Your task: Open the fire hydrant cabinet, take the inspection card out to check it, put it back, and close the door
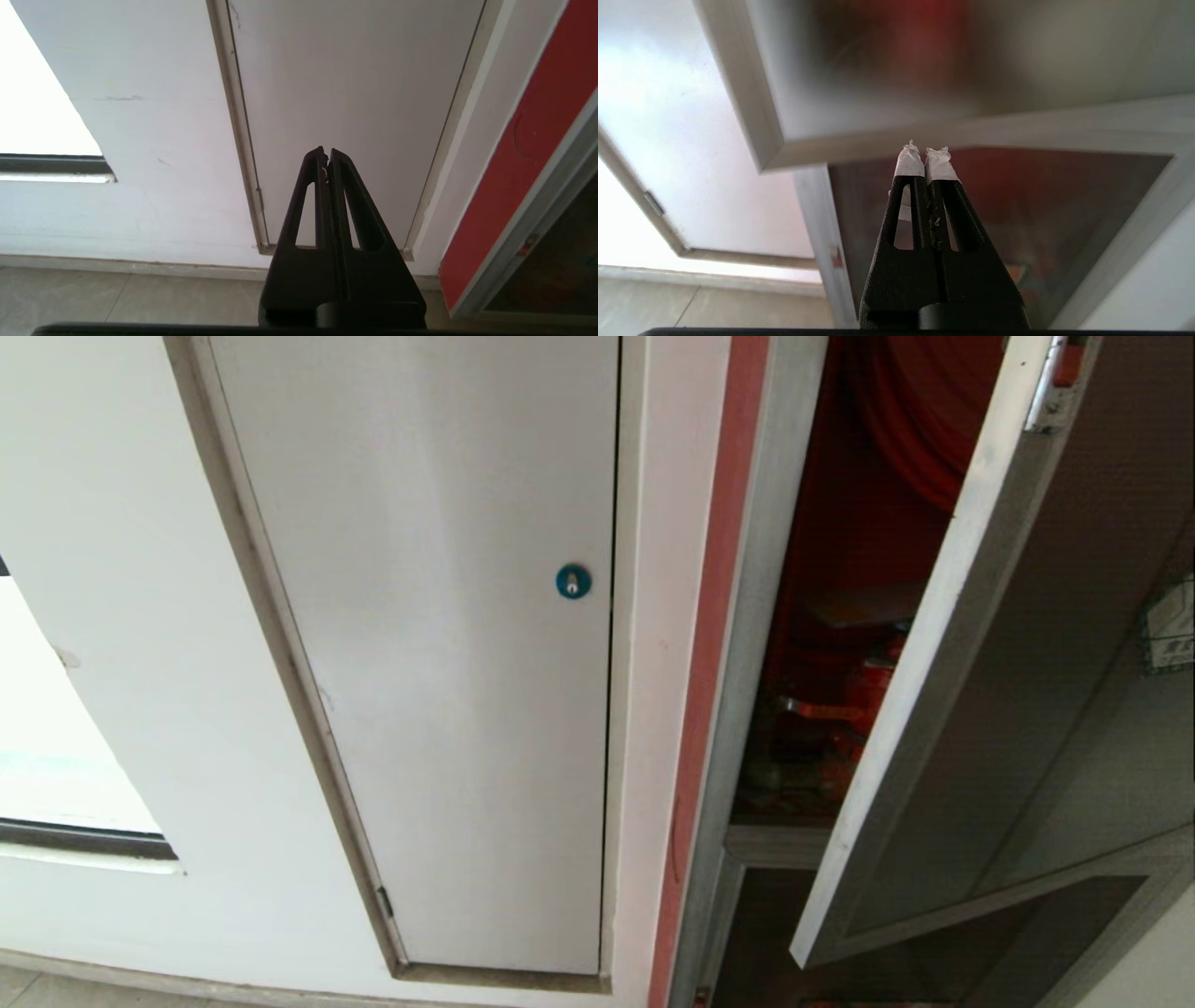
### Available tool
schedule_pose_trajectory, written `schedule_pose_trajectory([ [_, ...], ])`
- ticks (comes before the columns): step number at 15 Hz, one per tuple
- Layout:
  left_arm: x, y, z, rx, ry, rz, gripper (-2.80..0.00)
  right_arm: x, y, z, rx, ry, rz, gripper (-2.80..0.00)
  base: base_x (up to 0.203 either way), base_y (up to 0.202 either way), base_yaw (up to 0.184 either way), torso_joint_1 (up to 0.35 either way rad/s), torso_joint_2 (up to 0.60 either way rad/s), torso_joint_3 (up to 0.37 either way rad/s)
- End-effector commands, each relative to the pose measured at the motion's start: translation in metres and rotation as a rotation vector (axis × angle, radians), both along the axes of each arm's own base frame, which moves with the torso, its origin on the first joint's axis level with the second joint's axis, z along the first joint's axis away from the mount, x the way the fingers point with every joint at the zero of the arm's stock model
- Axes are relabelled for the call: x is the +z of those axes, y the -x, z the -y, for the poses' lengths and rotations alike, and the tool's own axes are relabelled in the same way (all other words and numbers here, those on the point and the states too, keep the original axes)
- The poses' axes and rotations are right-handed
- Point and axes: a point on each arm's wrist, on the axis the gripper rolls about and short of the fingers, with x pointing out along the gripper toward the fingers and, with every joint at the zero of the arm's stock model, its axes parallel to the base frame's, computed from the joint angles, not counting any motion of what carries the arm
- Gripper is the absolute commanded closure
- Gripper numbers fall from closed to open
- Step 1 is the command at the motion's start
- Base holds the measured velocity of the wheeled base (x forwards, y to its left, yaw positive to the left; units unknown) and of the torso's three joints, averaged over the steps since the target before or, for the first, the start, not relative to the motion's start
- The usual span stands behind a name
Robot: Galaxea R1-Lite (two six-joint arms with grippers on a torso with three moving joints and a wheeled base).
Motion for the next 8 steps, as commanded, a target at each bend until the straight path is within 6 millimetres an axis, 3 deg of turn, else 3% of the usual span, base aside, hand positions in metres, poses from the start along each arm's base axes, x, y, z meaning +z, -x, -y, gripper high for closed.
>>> schedule_pose_trajectory([
  [1, 0.0000, -0.0001, 0.0000, 0.000, 0.000, -0.001, 0.00, -0.0012, -0.0004, 0.0000, 0.001, 0.000, -0.005, 0.00, 0.202, 0.000, 0.001, 0.003, 0.00, 0.003],
  [6, 0.0000, -0.0001, 0.0000, 0.000, 0.000, -0.001, 0.00, -0.0012, -0.0004, 0.0000, 0.001, 0.000, -0.004, 0.00, 0.195, 0.000, 0.000, 0.003, 0.00, 0.002],
  [8, 0.0000, -0.0001, 0.0000, 0.000, 0.002, -0.001, 0.00, -0.0012, -0.0004, 0.0000, 0.001, 0.000, -0.005, 0.00, 0.126, 0.000, -0.001, 0.010, 0.01, 0.002],
])
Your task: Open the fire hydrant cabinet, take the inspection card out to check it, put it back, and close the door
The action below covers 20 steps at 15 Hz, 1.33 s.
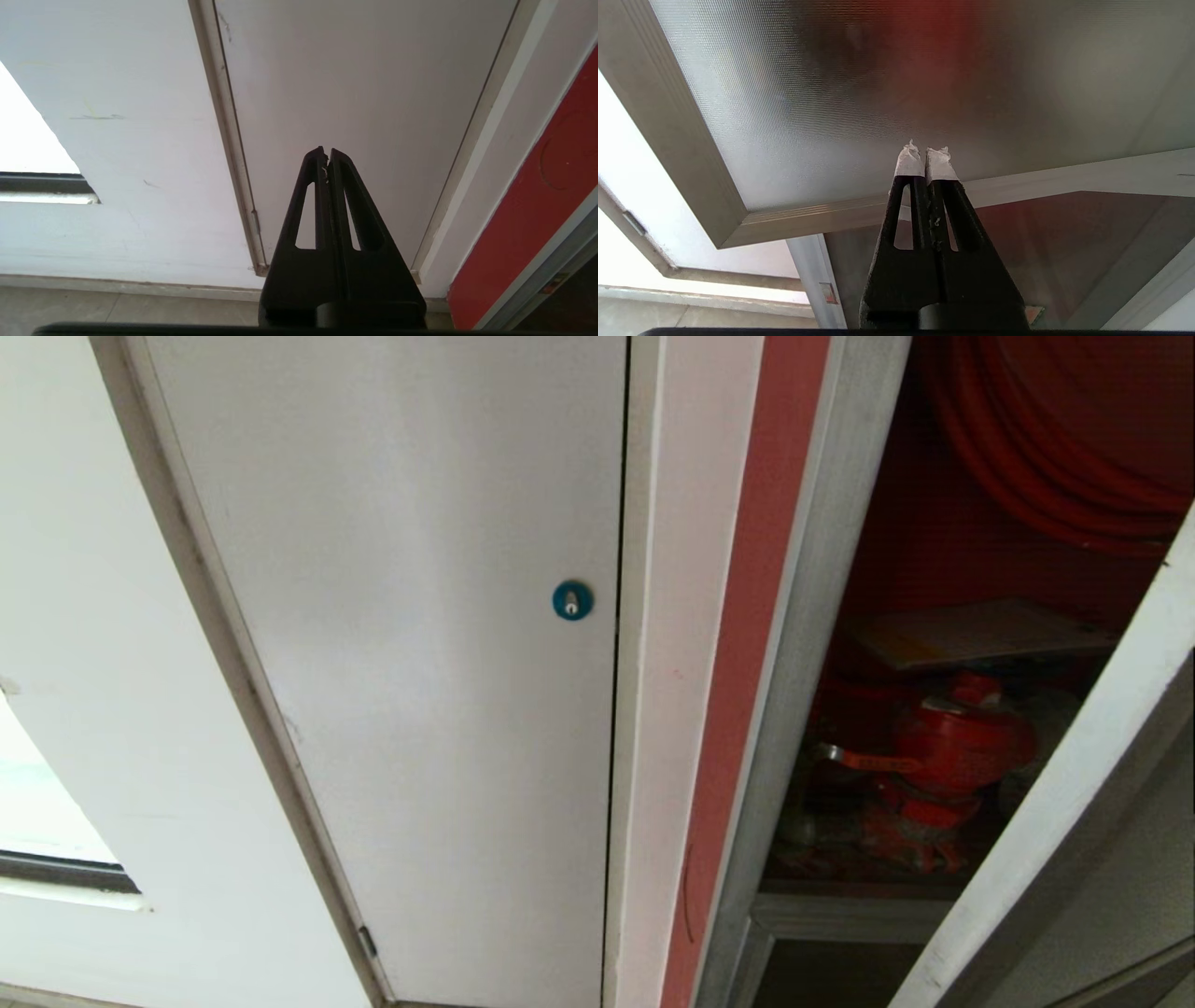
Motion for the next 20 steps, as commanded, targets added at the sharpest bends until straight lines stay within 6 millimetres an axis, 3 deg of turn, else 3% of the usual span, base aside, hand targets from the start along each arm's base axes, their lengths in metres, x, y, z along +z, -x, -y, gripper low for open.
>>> schedule_pose_trajectory([
  [1, 0.0000, -0.0001, 0.0000, 0.000, 0.001, -0.001, 0.00, -0.0012, -0.0005, 0.0000, 0.001, 0.000, -0.005, 0.00, 0.000, 0.000, 0.000, 0.000, 0.00, 0.000],
  [20, 0.0000, -0.0001, 0.0000, 0.000, 0.001, -0.001, 0.00, -0.0012, -0.0004, 0.0000, 0.001, 0.000, -0.004, 0.00, 0.000, 0.000, 0.000, 0.000, 0.00, 0.000],
])
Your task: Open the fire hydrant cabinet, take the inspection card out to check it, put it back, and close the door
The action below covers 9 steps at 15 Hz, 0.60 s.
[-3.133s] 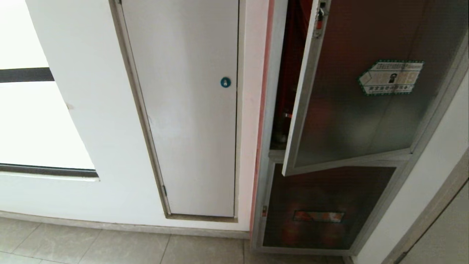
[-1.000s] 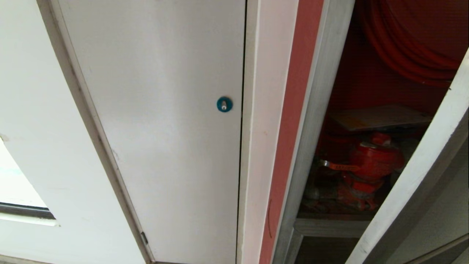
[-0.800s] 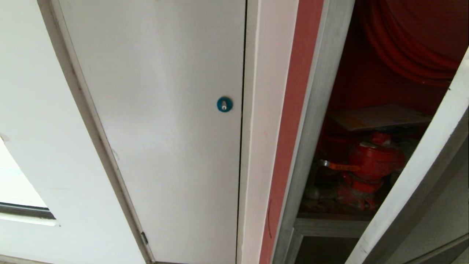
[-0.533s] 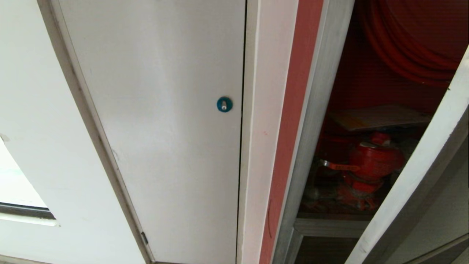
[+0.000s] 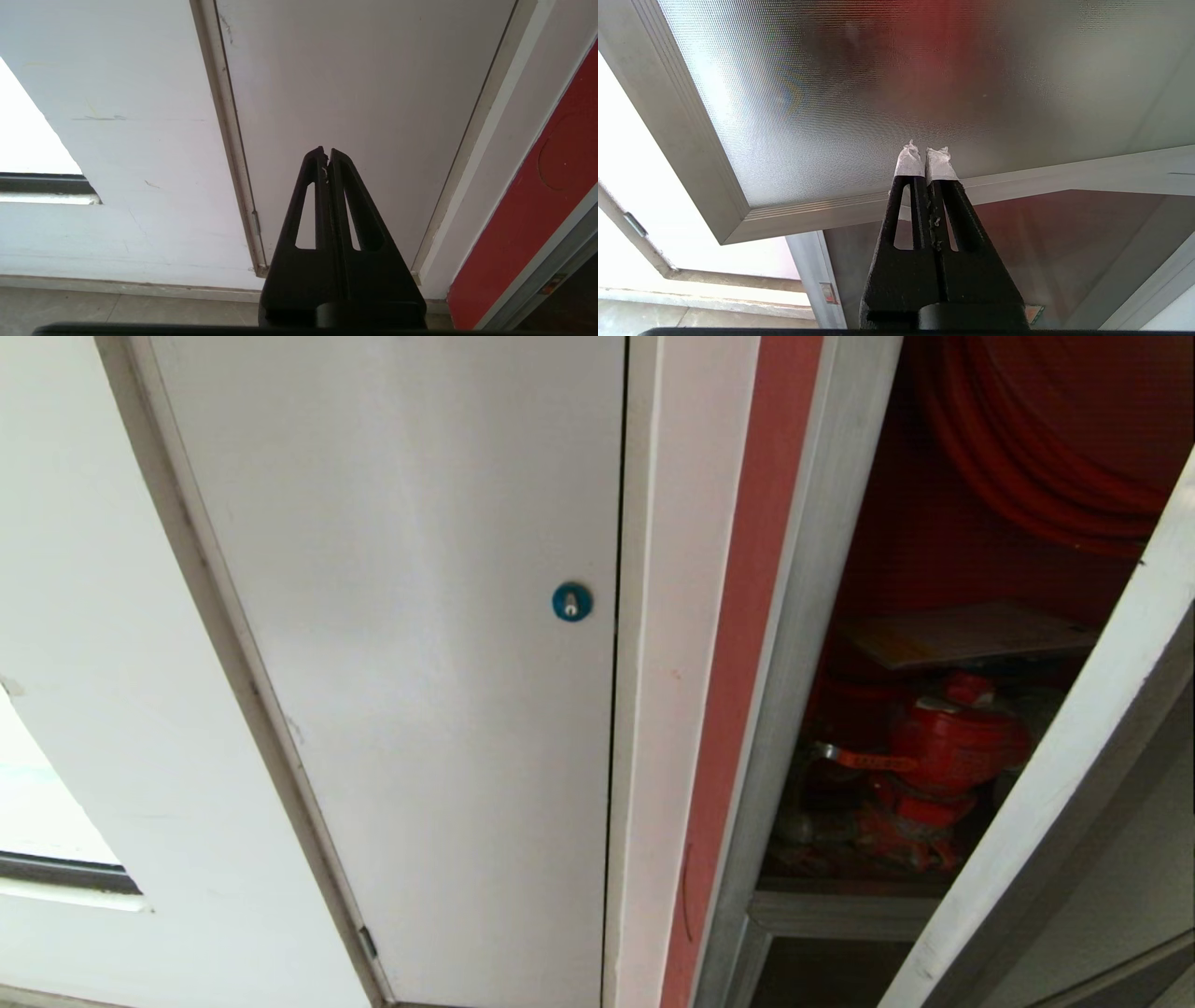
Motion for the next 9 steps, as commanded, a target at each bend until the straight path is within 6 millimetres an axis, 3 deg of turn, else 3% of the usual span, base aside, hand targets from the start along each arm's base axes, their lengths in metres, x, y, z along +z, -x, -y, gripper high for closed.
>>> schedule_pose_trajectory([
  [1, 0.0000, 0.0000, 0.0000, 0.000, 0.000, 0.000, 0.00, -0.0012, -0.0004, 0.0000, 0.001, 0.000, -0.006, 0.00, 0.000, 0.000, 0.000, 0.000, 0.00, 0.000],
  [9, 0.0000, 0.0000, 0.0000, 0.000, 0.000, 0.000, 0.00, -0.0011, -0.0005, 0.0000, 0.001, -0.002, -0.004, 0.00, 0.000, 0.000, 0.000, 0.000, 0.00, 0.000],
])
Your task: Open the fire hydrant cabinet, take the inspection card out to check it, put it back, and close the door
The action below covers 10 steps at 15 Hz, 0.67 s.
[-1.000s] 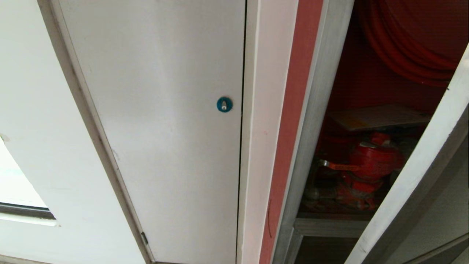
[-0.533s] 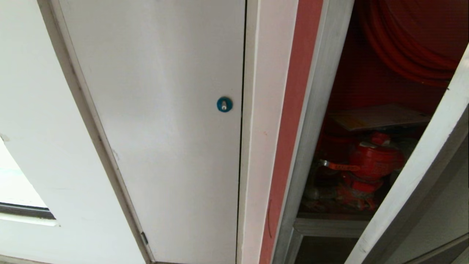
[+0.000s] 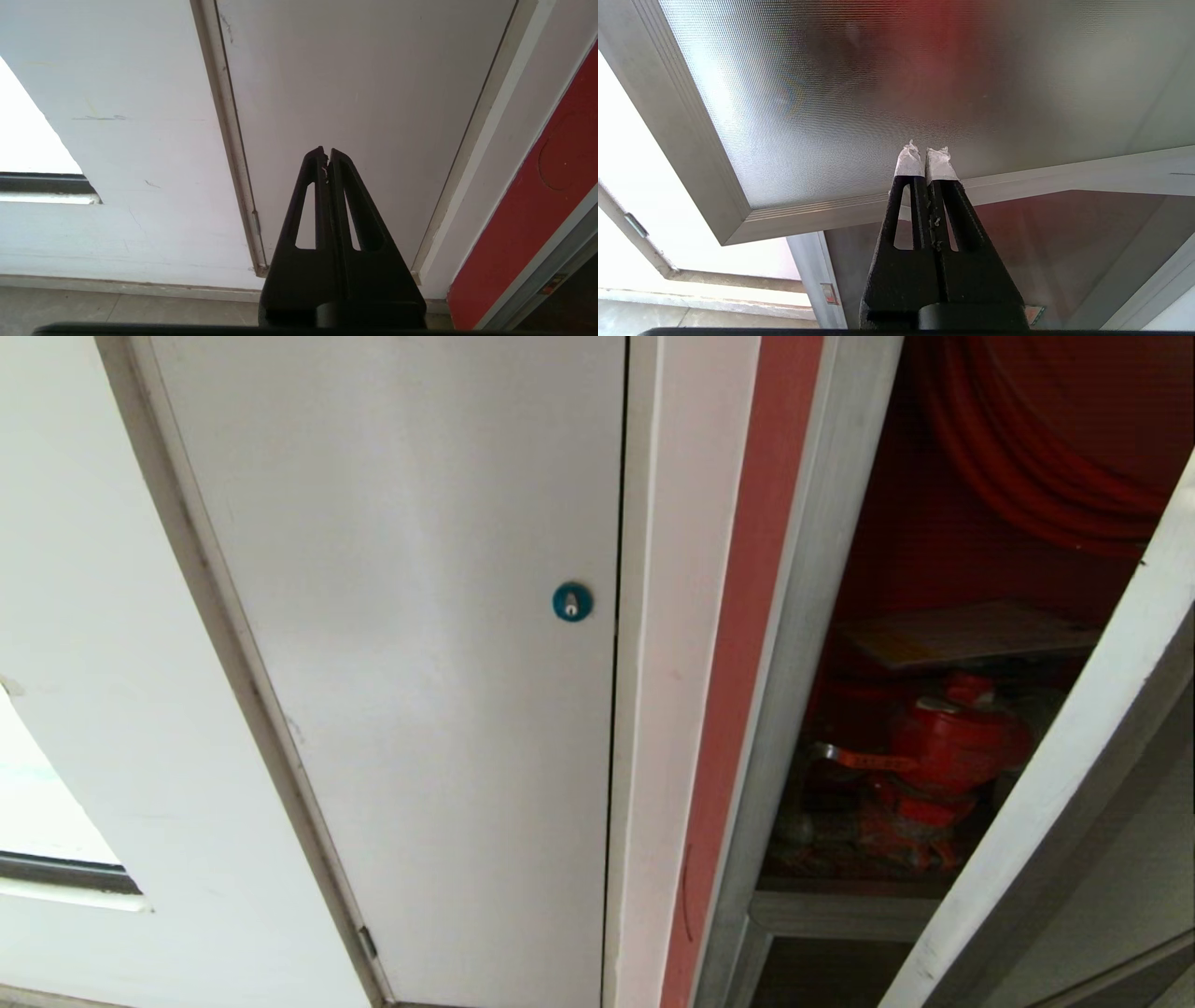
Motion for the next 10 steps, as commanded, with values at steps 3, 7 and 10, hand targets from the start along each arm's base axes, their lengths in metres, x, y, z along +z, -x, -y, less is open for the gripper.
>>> schedule_pose_trajectory([
  [3, 0.000, 0.000, 0.000, 0.000, 0.000, -0.002, 0.00, 0.004, 0.001, 0.000, 0.000, -0.001, 0.014, 0.00, 0.000, 0.000, 0.000, 0.000, 0.00, 0.000],
  [7, 0.000, 0.000, 0.000, 0.000, 0.000, -0.002, 0.00, 0.045, 0.019, -0.001, 0.041, -0.044, 0.089, 0.00, 0.000, 0.000, 0.000, 0.000, 0.00, 0.000],
  [10, 0.000, 0.000, 0.000, 0.000, -0.002, -0.002, 0.00, 0.084, 0.035, -0.005, 0.247, -0.069, 0.060, 0.00, 0.000, 0.000, 0.000, 0.000, 0.00, 0.000],
])
